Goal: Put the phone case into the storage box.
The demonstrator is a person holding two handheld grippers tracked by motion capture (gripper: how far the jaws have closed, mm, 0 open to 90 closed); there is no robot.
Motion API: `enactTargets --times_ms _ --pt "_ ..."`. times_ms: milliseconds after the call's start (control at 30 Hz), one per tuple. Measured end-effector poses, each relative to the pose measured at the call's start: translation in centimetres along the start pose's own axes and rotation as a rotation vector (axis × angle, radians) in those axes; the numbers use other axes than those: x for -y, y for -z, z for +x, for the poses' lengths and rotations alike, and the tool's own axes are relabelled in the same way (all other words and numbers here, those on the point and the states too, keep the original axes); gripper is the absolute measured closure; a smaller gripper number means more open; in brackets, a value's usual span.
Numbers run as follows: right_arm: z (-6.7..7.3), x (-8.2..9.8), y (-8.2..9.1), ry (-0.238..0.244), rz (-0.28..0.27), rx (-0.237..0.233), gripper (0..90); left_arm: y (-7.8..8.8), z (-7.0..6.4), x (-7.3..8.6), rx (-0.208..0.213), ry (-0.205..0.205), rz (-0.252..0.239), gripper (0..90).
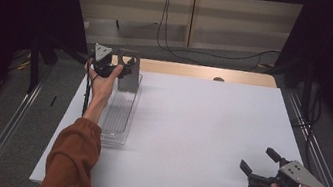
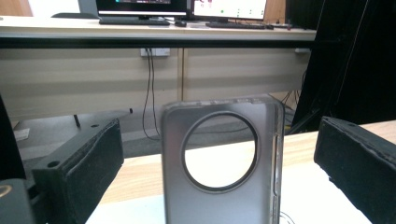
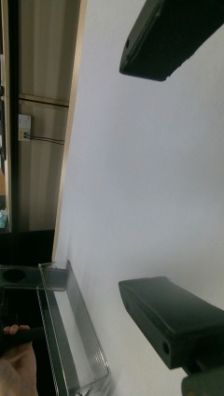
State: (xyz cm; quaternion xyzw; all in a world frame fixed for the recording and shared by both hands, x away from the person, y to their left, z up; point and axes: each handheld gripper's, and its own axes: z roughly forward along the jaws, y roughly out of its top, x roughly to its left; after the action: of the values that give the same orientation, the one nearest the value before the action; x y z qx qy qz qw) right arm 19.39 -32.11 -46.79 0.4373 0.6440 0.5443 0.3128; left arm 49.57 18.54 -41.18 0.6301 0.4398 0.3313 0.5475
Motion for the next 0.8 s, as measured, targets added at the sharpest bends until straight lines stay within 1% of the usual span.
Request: enactTargets --times_ms 33,100,133,200,233,267,300,367,400,433,500,533,567,600,633,667,700,767,800 --pt "0.0 0.0 0.0 0.002 -0.001 -0.001 0.0 0.2 0.0 0.0 -0.002 -0.002 -0.003 1.7" --pt "0.0 0.0 0.0 -0.001 -0.001 -0.001 0.0 0.5 0.1 0.0 0.015 -0.008 -0.011 1.7" --pt "0.0 0.0 0.0 -0.004 0.001 -0.002 0.0 0.6 0.1 0.0 0.016 -0.002 -0.015 1.7" --pt "0.0 0.0 -0.1 -0.003 0.001 -0.001 0.0 0.8 0.1 0.1 0.028 -0.004 -0.016 1.7" --pt "0.0 0.0 -0.1 -0.004 0.002 -0.002 0.0 1.0 0.1 0.2 0.02 -0.007 -0.015 1.7" --pt "0.0 0.0 -0.1 -0.004 0.002 -0.002 0.0 1.1 0.0 0.2 0.034 -0.01 -0.018 1.7" --pt "0.1 0.0 -0.1 -0.009 0.002 0.0 0.0 1.1 0.1 0.3 0.036 -0.016 -0.021 1.7" --pt "0.1 0.0 -0.2 -0.009 -0.002 0.008 0.0 1.4 -0.1 0.3 0.039 -0.017 -0.026 1.7" --pt "0.0 0.0 -0.2 -0.005 -0.001 0.005 0.0 1.5 -0.2 0.3 0.052 -0.014 -0.03 1.7" --pt "0.0 0.0 -0.2 0.0 0.002 0.003 0.0 1.5 -0.3 0.3 0.054 -0.015 -0.037 1.7" --pt "0.0 0.0 -0.2 -0.004 -0.001 0.004 0.0 1.8 -0.5 0.2 0.064 -0.018 -0.034 1.7" --pt "0.0 0.0 -0.2 0.002 0.001 0.003 0.0 1.9 -0.6 0.1 0.064 -0.022 -0.034 1.7" --pt "0.0 0.0 -0.2 -0.001 0.001 -0.001 0.0 2.1 -0.6 0.1 0.08 -0.027 -0.044 1.7" --pt "0.0 0.0 -0.2 -0.005 0.002 0.0 0.0 2.2 -0.7 0.0 0.097 -0.012 -0.057 1.7" --pt "0.0 0.0 -0.2 -0.009 0.002 0.0 0.0 2.4 -0.8 0.0 0.102 -0.02 -0.057 1.7" --pt "-0.1 0.0 -0.3 -0.006 0.001 -0.002 0.0 2.5 -0.9 0.0 0.098 -0.023 -0.054 1.7" --pt "-0.1 0.0 -0.3 -0.008 0.0 0.0 0.0 2.7 -1.0 0.0 0.106 -0.037 -0.056 1.7" --pt "-0.1 0.0 -0.4 -0.005 -0.001 -0.002 0.0 3.0 -1.3 0.0 0.115 -0.035 -0.052 1.7" --pt "-0.1 0.0 -0.4 -0.005 -0.001 -0.006 0.0 3.2 -1.4 0.0 0.111 -0.047 -0.054 1.7"
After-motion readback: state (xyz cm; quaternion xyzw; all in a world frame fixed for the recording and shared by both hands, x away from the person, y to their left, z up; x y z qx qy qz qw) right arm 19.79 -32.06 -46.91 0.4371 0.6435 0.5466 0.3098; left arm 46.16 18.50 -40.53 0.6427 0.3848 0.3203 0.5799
